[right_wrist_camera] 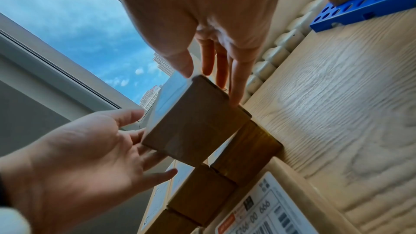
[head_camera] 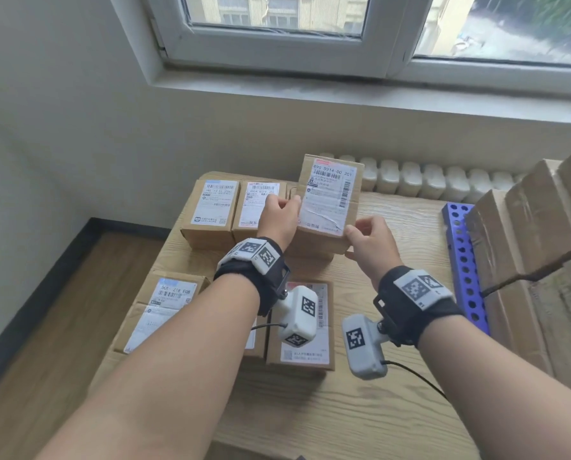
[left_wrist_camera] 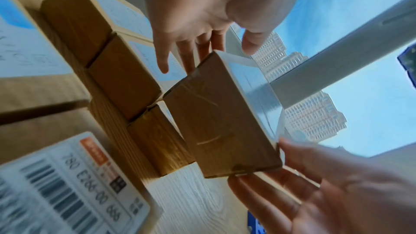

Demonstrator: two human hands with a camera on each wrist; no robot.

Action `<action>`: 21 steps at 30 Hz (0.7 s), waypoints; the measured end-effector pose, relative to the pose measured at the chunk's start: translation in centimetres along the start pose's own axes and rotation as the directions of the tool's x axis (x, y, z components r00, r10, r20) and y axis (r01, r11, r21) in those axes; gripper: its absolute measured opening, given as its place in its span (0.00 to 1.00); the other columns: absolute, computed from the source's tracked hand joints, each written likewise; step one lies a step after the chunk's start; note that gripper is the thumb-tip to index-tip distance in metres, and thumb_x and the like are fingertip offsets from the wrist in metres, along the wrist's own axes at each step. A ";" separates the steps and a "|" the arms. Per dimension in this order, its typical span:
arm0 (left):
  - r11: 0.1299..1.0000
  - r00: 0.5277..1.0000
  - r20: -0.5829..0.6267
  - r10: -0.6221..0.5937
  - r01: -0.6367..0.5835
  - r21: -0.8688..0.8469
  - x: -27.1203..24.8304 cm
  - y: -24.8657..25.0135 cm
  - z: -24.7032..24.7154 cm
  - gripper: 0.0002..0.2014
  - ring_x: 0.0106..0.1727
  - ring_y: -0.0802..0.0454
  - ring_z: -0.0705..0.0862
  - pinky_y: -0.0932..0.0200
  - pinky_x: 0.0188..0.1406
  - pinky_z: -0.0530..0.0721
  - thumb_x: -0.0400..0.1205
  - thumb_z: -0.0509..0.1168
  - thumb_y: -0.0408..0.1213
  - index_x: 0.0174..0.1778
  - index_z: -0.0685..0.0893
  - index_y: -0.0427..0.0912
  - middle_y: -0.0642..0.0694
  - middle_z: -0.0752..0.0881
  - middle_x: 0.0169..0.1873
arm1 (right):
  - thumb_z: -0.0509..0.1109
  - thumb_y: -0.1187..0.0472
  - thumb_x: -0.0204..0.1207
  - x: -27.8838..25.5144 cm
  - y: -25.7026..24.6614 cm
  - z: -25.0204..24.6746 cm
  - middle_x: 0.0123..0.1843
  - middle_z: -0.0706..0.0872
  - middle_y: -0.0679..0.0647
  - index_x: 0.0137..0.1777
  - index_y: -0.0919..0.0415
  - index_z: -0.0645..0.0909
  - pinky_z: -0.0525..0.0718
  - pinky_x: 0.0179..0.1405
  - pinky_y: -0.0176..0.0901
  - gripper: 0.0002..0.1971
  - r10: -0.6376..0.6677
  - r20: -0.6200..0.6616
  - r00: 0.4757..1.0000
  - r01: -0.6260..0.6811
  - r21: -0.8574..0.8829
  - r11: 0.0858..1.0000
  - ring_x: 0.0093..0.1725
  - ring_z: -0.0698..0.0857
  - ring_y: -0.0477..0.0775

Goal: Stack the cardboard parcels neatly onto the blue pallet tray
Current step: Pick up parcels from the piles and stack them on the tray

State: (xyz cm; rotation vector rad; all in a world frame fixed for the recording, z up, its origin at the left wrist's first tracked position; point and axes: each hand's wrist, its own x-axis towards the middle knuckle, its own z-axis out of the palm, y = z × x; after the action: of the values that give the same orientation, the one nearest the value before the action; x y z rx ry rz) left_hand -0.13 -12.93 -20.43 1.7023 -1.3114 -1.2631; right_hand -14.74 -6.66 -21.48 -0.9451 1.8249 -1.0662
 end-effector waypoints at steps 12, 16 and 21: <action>0.971 0.995 0.094 0.043 -0.019 -0.240 -10.1 -1.6 -1.6 0.27 0.53 0.44 0.90 0.48 0.53 0.88 0.77 0.69 0.60 0.55 0.82 0.36 0.42 0.90 0.50 | 0.68 0.70 0.78 -10.3 0.8 -4.3 0.54 0.84 0.59 0.50 0.57 0.75 0.88 0.56 0.60 0.08 -0.069 0.050 0.996 0.063 0.118 0.991 0.56 0.87 0.63; 0.967 0.994 0.089 0.070 -0.046 -0.252 -14.0 -2.2 -1.4 0.23 0.51 0.41 0.90 0.44 0.57 0.88 0.74 0.74 0.57 0.45 0.81 0.38 0.39 0.91 0.48 | 0.67 0.69 0.78 -14.2 1.8 -6.1 0.54 0.85 0.59 0.50 0.57 0.75 0.88 0.54 0.57 0.08 -0.072 0.035 0.997 0.068 0.098 0.993 0.54 0.87 0.60; 0.965 0.987 0.120 0.103 -0.070 -0.252 -19.2 -2.6 -0.3 0.38 0.53 0.43 0.90 0.40 0.56 0.88 0.59 0.73 0.70 0.50 0.78 0.41 0.41 0.89 0.52 | 0.66 0.64 0.79 -18.3 2.7 -9.0 0.49 0.84 0.54 0.51 0.56 0.77 0.87 0.49 0.50 0.04 -0.107 -0.062 0.992 0.113 0.118 0.987 0.49 0.86 0.53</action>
State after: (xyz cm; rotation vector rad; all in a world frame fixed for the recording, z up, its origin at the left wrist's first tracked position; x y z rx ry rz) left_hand 0.20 6.07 -16.81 1.3943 -1.2308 -1.4429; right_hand -16.11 13.15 -16.22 -0.9612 1.7474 -1.2676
